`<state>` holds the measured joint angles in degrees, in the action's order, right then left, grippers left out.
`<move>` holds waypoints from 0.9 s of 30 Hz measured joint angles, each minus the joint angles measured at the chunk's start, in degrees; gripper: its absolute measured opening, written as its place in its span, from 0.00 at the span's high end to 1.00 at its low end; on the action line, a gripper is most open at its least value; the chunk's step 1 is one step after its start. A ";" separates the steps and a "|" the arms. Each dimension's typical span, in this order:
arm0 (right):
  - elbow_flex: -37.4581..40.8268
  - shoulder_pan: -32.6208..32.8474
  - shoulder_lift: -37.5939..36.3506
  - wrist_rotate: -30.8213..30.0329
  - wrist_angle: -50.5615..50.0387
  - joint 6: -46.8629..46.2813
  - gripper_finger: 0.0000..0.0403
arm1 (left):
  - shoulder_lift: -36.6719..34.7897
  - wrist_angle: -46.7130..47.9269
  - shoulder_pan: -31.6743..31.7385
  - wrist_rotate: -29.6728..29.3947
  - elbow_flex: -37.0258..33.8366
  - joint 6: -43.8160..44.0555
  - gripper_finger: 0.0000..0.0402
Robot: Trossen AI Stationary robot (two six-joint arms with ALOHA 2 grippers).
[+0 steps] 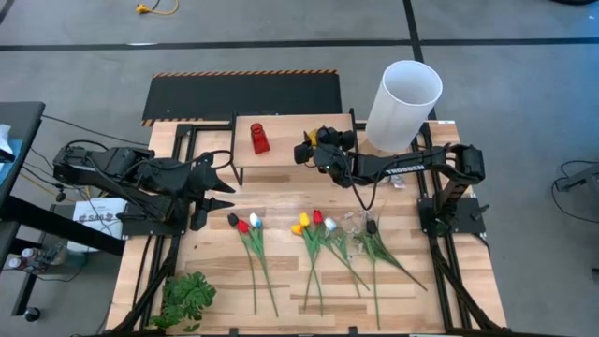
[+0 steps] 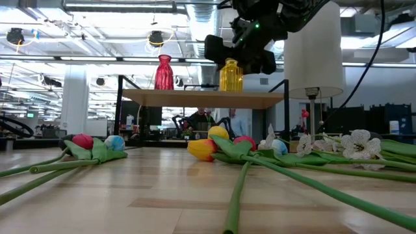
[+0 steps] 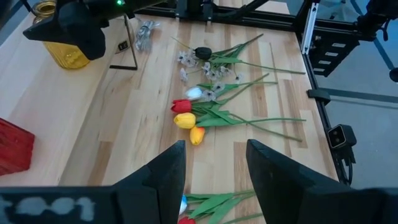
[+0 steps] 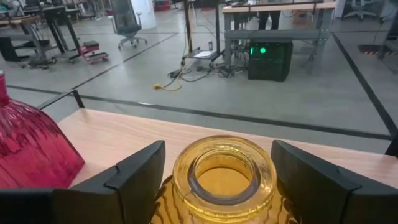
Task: Pick and place flowers into a vace then onto a shelf
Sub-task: Put the yellow flower vase on the shelf
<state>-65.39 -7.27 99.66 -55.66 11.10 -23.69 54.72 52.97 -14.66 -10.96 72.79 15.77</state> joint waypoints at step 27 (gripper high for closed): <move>0.00 -1.60 0.00 -4.59 -1.67 0.14 0.31 | 0.02 0.07 0.00 -0.39 0.02 0.74 0.61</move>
<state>-65.39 -8.86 99.66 -60.25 9.43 -23.55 54.74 53.04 -14.66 -11.35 72.82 16.51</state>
